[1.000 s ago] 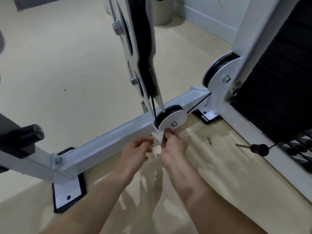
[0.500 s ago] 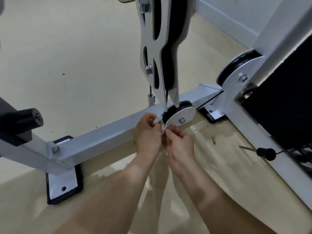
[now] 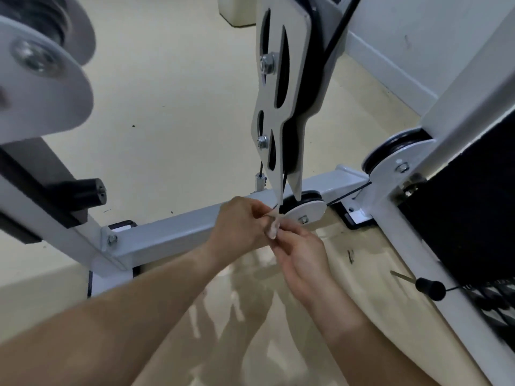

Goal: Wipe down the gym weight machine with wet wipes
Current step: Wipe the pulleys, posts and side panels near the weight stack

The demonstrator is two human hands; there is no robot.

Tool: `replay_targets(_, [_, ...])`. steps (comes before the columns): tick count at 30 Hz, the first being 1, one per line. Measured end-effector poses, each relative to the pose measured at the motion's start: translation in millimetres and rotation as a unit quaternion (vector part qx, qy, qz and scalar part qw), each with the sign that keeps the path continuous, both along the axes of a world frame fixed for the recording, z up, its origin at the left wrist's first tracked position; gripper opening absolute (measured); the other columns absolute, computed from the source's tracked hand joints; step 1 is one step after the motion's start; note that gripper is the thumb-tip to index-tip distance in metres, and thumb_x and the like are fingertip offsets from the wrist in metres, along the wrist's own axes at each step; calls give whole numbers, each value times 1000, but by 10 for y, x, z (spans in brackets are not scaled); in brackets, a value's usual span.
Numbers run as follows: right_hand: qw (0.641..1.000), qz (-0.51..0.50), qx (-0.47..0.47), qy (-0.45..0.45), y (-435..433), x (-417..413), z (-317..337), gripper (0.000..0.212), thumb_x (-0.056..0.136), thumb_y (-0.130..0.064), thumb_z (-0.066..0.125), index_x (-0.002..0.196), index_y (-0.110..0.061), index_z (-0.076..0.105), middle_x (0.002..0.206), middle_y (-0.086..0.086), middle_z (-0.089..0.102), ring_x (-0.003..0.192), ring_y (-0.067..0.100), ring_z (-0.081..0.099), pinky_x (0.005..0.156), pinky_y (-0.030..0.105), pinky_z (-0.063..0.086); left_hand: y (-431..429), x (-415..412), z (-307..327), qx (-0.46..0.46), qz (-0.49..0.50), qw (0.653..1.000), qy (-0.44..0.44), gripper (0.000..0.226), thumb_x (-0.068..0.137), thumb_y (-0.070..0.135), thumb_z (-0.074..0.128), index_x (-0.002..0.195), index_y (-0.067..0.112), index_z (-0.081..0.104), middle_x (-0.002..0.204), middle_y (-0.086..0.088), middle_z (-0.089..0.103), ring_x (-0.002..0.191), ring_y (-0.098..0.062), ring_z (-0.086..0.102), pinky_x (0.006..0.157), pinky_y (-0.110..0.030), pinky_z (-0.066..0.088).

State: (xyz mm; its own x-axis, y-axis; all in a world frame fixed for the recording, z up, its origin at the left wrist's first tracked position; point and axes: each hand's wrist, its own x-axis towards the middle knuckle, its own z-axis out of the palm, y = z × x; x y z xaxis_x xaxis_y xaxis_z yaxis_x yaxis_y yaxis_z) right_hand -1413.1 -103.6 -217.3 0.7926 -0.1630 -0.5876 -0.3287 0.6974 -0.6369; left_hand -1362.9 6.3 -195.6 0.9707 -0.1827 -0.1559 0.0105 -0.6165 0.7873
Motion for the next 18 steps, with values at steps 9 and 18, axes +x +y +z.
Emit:
replay_targets(9, [887,157,-427,-79,22,-127,704,7,83,-14,71,79,-19,68,76,-5,68,70,9,62,64,24,49,348,-140,810,229,-219,949,1,19,91,34,62,78,21,58,69,13,58,65,-8,56,70,-25,47])
replay_targets(18, [253,201,-917,-235,-216,-89,1069,46,61,-16,78,106,-11,69,79,7,60,66,29,59,54,31,41,204,25,618,-152,39,987,37,5,76,16,67,79,15,63,75,-8,73,63,-19,71,69,-34,60])
